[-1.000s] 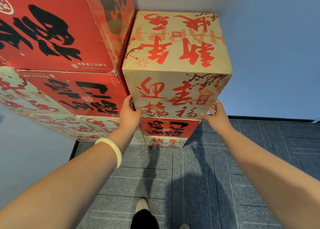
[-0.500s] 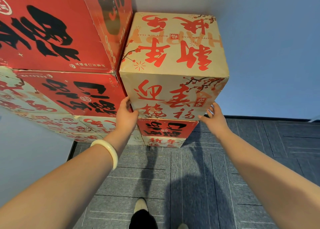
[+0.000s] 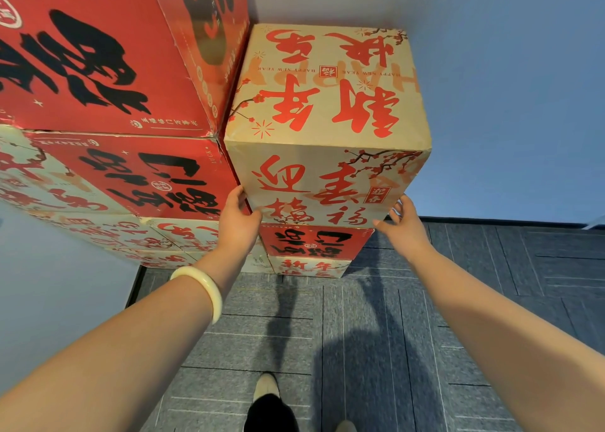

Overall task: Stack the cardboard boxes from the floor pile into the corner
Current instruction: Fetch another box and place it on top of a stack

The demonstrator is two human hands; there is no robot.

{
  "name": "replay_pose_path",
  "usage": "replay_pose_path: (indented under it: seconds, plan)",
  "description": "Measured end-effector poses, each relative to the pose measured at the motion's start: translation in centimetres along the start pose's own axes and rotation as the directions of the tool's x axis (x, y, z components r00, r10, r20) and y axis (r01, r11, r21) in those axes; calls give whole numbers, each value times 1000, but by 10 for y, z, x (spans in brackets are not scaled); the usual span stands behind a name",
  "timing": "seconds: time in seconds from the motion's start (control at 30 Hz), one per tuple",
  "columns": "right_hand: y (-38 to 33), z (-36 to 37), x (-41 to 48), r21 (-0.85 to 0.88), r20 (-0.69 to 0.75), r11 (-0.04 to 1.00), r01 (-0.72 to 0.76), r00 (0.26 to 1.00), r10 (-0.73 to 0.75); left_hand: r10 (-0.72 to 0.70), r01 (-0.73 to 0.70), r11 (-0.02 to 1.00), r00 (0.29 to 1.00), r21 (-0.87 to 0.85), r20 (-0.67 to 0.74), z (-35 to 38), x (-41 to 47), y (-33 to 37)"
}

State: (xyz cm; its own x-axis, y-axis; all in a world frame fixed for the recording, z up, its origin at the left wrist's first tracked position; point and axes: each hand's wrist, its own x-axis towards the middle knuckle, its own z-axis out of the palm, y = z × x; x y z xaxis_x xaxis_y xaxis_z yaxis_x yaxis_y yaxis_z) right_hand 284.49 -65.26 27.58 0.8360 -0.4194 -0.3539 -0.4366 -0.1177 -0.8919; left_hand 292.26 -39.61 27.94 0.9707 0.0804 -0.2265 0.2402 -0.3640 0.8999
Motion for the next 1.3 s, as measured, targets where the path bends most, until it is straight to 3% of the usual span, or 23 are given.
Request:
replay_pose_path:
  seconds: [0.83,1.3]
  plan:
    - [3,-10,-6,32,29,991,-132,991,131,-27,30,994,999,101,-32,-10,-12,10]
    - [-54,-63,-46,-53,2,997,-56,998,56,-8,10,995,1000,103,-23,-22,-66,72]
